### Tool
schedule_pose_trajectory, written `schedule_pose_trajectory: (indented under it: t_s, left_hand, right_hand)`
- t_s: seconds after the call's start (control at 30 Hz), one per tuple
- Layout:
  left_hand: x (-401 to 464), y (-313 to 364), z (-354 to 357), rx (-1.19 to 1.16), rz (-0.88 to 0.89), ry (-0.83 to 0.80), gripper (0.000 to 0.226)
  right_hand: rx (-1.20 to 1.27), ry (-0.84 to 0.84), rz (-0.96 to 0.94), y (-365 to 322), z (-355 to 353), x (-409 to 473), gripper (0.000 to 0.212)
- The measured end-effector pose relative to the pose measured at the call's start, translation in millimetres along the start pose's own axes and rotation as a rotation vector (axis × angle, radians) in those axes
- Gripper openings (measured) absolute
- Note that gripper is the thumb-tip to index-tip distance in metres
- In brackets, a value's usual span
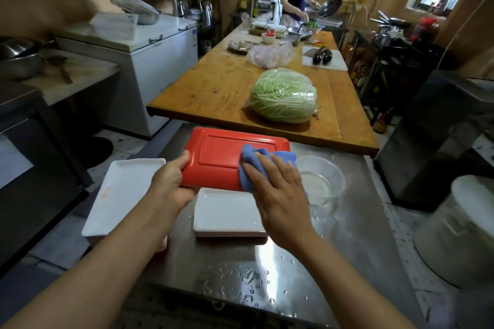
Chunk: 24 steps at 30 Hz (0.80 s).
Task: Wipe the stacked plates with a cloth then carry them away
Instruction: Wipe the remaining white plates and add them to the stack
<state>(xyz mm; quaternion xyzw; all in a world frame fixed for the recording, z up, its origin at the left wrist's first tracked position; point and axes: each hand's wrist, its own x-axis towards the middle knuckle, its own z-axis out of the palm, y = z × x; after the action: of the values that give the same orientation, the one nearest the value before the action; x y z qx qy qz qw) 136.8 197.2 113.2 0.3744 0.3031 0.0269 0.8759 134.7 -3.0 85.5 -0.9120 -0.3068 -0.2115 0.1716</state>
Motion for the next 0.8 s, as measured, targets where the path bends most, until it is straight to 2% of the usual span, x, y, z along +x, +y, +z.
schedule_pose_trajectory:
  t_s: [0.07, 0.17, 0.33, 0.63, 0.73, 0.8]
  left_hand:
    - [2, 6, -7, -0.03, -0.011, 0.004, 0.027]
    - [2, 11, -18, 0.004, 0.0, 0.004, 0.035]
    - [-1, 18, -34, 0.004, 0.021, -0.011, 0.02]
    - [-17, 41, -76, 0.009, 0.145, 0.075, 0.012]
    - [-27, 58, -89, 0.037, 0.286, 0.076, 0.014]
    - [-37, 72, -97, 0.181, 0.471, 0.057, 0.015]
  right_hand:
    - [0.118, 0.03, 0.072, 9, -6, 3, 0.043]
    - [0.423, 0.024, 0.204, 17, -15, 18, 0.041]
    - [0.762, -0.026, 0.351, 23, -22, 51, 0.041]
    - [0.675, -0.086, 0.558, -7, 19, 46, 0.035]
    - [0.689, -0.087, 0.602, -20, 28, 48, 0.039]
    - [0.736, -0.09, 0.621, -31, 31, 51, 0.042]
